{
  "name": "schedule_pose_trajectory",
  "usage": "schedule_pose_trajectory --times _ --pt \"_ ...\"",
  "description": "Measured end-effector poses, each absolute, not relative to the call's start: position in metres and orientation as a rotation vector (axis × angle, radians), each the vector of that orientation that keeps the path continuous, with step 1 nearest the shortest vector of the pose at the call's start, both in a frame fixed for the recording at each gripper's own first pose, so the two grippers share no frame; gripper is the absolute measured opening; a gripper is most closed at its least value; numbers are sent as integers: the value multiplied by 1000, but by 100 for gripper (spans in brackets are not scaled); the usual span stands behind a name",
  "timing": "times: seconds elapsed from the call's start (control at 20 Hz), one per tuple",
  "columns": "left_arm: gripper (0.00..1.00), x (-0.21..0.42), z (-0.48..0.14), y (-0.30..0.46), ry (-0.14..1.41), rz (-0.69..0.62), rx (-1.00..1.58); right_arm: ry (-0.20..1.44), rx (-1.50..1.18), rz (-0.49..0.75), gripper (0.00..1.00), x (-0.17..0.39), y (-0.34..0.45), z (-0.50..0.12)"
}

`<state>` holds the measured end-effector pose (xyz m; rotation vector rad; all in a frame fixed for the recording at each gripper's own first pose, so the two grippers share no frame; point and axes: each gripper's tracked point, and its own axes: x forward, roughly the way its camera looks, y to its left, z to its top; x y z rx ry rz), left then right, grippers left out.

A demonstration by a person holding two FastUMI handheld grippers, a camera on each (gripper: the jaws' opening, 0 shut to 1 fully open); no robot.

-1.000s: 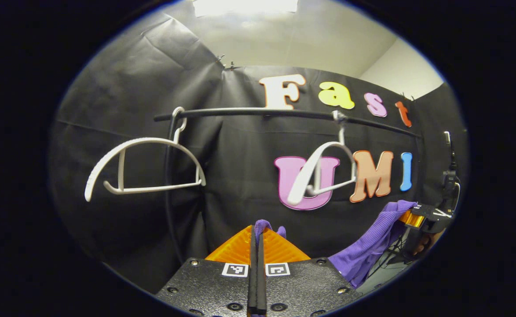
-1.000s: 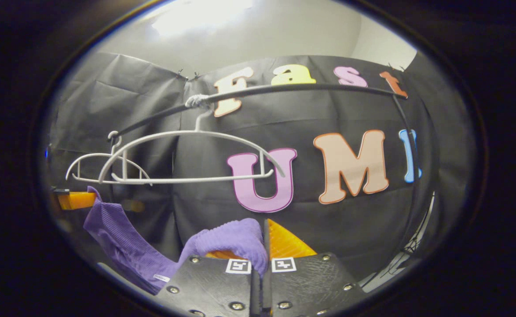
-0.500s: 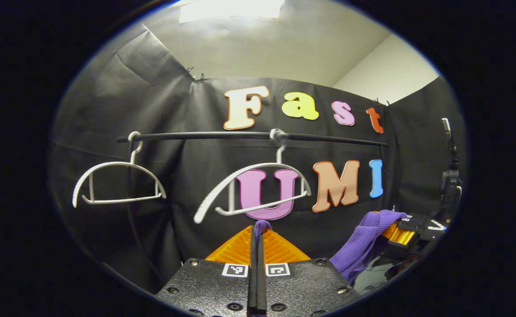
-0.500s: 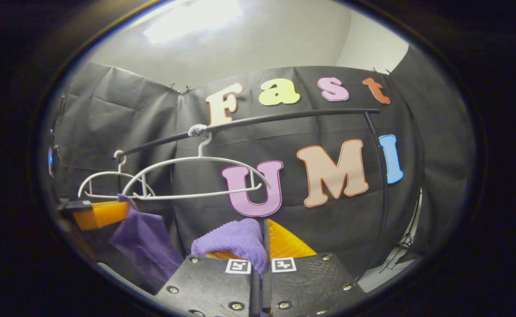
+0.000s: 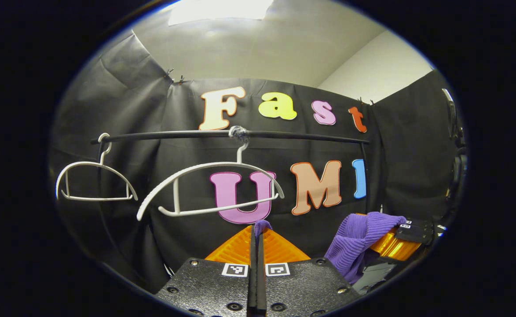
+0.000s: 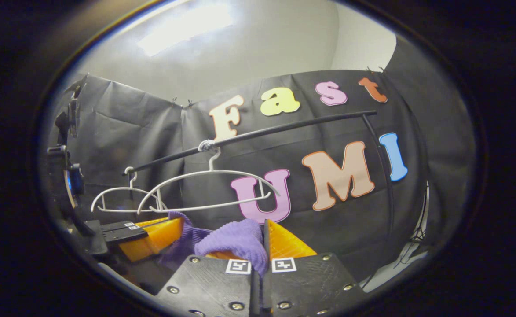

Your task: Grasp the clothes on the hanger with both hands and then place them into the laundry hamper below.

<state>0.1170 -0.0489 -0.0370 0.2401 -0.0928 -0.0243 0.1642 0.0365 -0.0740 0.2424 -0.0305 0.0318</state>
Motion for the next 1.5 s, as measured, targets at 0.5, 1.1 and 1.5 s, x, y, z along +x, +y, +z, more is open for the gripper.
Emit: schedule_pose_trajectory --times 0.5,1.1,1.5 --pt "0 136 -75 -22 -84 52 267 22 311 -67 3 193 19 -125" --pt "0 172 -185 39 113 75 179 202 315 -85 3 218 31 -233" --pt "1 195 -278 65 215 77 197 371 302 -88 3 220 32 -338"
